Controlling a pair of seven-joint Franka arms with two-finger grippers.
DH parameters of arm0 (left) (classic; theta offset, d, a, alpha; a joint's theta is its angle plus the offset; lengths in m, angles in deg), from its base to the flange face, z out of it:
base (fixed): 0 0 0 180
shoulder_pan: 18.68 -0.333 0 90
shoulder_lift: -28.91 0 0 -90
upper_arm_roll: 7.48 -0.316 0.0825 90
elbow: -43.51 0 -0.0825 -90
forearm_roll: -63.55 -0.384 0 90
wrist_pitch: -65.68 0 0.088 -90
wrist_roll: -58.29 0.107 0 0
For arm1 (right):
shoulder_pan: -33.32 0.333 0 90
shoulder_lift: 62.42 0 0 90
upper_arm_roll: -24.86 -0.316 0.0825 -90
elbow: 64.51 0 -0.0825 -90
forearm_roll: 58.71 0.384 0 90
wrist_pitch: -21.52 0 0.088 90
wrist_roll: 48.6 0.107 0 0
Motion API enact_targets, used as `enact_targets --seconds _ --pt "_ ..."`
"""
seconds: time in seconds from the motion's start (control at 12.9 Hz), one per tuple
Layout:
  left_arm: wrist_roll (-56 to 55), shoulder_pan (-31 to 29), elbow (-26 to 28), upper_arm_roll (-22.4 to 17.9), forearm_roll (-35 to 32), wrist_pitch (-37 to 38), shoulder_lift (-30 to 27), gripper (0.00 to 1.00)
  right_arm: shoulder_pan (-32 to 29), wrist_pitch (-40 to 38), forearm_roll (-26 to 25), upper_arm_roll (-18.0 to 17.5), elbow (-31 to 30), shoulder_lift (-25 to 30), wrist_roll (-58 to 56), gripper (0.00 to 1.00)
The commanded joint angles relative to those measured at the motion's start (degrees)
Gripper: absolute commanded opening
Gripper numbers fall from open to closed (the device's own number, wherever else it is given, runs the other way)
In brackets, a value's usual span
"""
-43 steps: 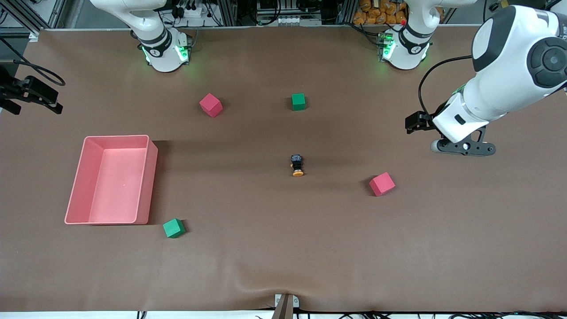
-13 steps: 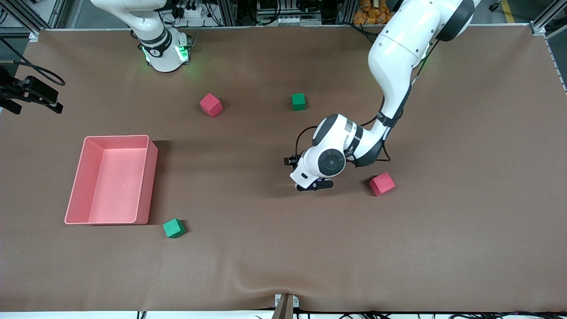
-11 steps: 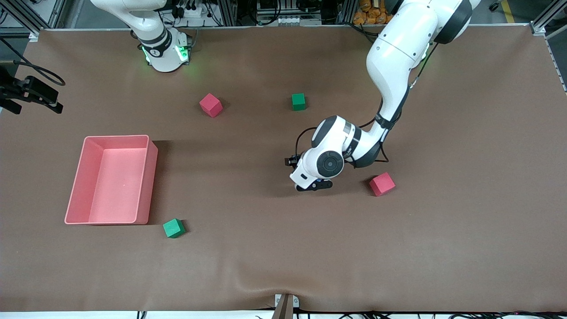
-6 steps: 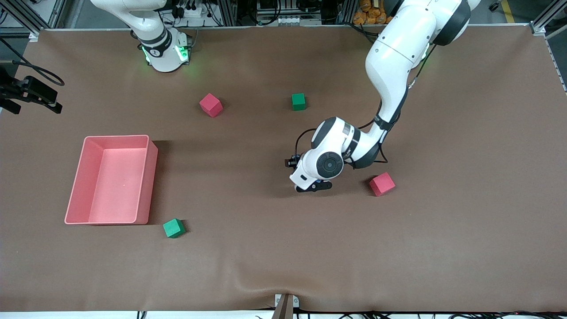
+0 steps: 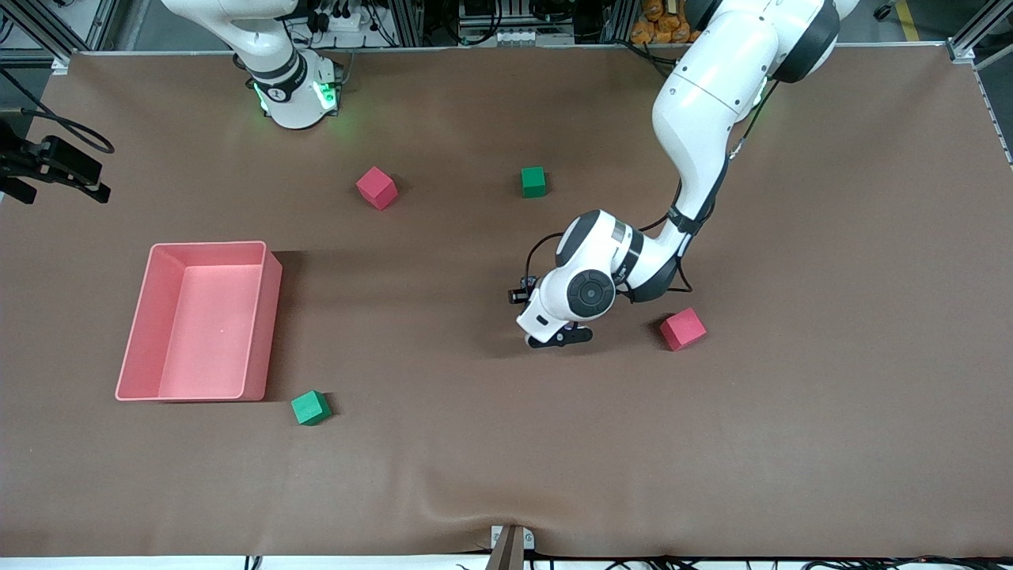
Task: Place and upright button with both arms
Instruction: 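Lower the left gripper and grasp the button body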
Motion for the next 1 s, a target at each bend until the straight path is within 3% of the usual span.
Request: enact_targets --seconds 0.0,0.23,0.39,0.62,0.7,0.93 --pt "-1.8 1.1 -2.1 -0.7 0.3 -0.8 1.6 0.76 -1.1 -0.3 0.5 -1.1 0.9 -0.2 0.4 1.0" --pt "-2.5 1.1 -2.0 -0.7 0.3 -0.8 1.8 0.74 -0.8 -0.4 0.6 -1.5 0.8 -0.2 1.0 1.0" --pt "-3.2 1.2 -2.0 -0.6 0.3 -0.8 2.2 0.65 -0.9 -0.4 0.6 -1.5 0.7 -0.2 1.0 1.0" --pt "-4.4 1.4 -2.0 -0.6 0.6 -0.9 2.2 0.21 -1.1 -0.4 1.8 -1.4 0.6 -0.2 1.0 1.0" --pt "-5.4 1.4 -2.0 -0.6 0.6 -0.8 2.2 0.12 -1.1 -0.5 1.8 -1.4 0.6 -0.2 1.0 1.0" --pt "-8.2 1.5 -1.9 -0.6 0.5 -0.8 1.7 0.0 -1.0 -0.6 1.8 -1.4 0.6 -0.2 1.0 1.0"
